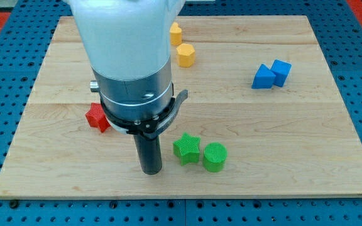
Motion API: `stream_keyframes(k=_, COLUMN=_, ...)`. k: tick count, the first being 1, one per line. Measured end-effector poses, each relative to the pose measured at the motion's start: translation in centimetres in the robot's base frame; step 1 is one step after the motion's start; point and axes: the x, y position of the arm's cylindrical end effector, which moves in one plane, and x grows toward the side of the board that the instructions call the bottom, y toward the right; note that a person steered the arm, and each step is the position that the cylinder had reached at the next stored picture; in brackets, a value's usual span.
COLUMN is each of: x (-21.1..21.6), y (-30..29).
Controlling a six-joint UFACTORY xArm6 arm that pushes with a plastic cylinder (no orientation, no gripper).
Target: Slide the yellow hexagon towards the up
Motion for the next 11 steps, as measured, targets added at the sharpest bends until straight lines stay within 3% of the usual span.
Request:
stream_keyframes(k=2, x=-0.4, y=-0.6)
stream_keyframes(k=3, x=-6.2, y=1.9)
stream_keyframes(k=4, x=-10.4, y=8.9)
stream_keyframes(k=5, x=-19.2, y=12.1)
stream_keyframes(k=6, x=-23.3, y=12.1)
stream_keyframes(k=7, x=-23.6, y=10.9)
stream_keyframes(k=8, x=-24.6, y=6.0)
stream_keyframes(k=9, x=-26.5, y=7.7)
stream_keyframes(k=11, x=-28.8, y=-0.1)
